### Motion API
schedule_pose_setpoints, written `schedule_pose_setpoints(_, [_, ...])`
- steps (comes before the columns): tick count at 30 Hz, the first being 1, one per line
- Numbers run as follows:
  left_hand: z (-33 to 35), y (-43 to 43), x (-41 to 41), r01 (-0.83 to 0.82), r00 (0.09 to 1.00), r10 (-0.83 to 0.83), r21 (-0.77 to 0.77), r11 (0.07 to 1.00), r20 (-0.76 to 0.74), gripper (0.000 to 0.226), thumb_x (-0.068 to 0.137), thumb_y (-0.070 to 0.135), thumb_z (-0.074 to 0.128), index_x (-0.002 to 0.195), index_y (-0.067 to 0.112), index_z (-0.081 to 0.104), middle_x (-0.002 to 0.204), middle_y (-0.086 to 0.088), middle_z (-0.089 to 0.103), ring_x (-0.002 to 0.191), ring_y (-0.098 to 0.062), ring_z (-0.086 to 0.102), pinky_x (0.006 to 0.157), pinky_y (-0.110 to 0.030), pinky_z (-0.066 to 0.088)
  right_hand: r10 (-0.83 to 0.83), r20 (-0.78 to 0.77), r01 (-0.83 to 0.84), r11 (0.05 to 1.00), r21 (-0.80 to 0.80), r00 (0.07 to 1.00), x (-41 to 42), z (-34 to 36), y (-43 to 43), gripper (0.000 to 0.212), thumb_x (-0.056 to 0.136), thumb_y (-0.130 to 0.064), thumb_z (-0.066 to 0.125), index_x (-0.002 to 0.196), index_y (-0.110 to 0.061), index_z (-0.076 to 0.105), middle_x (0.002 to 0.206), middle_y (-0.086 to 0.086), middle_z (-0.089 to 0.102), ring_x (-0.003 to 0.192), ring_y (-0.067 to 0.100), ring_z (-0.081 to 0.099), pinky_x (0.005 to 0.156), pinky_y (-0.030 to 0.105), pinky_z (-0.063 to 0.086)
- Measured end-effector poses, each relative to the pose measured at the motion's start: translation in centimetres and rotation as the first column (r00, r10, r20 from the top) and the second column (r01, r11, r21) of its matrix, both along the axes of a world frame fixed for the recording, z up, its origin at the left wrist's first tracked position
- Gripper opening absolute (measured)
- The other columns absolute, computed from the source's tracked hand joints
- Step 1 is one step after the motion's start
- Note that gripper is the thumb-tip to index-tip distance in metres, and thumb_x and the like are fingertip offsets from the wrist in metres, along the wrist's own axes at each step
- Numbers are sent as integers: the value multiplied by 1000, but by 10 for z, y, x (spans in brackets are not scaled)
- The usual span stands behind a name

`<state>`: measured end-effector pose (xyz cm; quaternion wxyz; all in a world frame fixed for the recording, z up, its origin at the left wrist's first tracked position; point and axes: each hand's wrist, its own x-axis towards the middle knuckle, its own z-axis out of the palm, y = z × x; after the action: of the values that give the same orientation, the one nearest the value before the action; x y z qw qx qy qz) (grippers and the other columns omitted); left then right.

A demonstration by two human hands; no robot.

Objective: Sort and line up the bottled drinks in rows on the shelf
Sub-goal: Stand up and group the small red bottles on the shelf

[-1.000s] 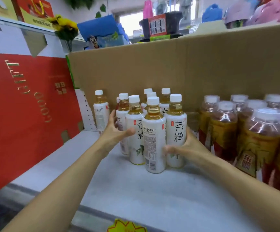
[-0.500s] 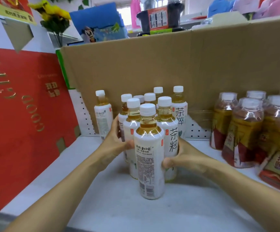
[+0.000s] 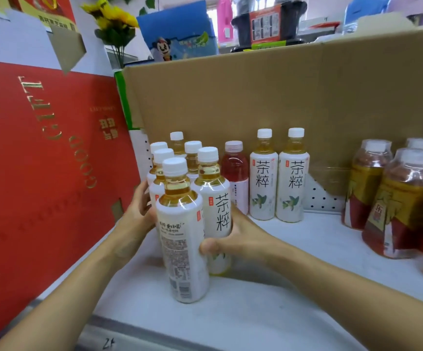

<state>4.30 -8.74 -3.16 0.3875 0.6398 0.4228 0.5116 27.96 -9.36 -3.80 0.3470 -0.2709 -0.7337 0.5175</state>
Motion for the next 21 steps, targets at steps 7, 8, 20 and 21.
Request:
schedule_pose_setpoints(7, [1, -24, -13, -10, 1000, 9, 55, 998, 30, 113, 59, 90, 61, 153, 37, 28, 154, 8, 43, 142, -25, 40, 111, -62, 33, -64, 56, 61, 997, 40, 996, -21, 5, 5, 80, 79, -52, 73, 146, -35, 32, 137, -17, 55, 123, 5, 55, 105, 34, 44])
schedule_pose_setpoints(8, [1, -26, -10, -18, 1000, 16, 77, 997, 23, 119, 56, 92, 59, 155, 35, 26, 154, 9, 43, 143, -23, 40, 111, -56, 36, -148, 88, 141, 986, 85, 985, -19, 11, 7, 81, 80, -64, 62, 148, -36, 29, 140, -19, 48, 126, 3, 49, 107, 32, 39])
schedule_pose_setpoints(20, [-7, -48, 6, -73, 994, 83, 128, 989, -76, 143, 51, 34, 97, 153, 45, -2, 124, 56, 31, 104, 38, 39, 73, 6, 39, -766, 323, 532, 626, 570, 555, -5, 84, 98, 62, 100, -24, 51, 154, -13, 24, 158, 10, 23, 143, 31, 30, 115, 45, 32])
schedule_pose_setpoints(21, [-5, -50, 8, -86, 993, 95, 123, 989, -71, 139, 55, 26, 96, 153, 43, -1, 125, 52, 30, 99, 40, 38, 71, 7, 38, -762, 356, 527, 637, 563, 540, -9, 88, 102, 61, 100, -24, 52, 153, -12, 26, 156, 12, 26, 137, 34, 37, 112, 46, 37])
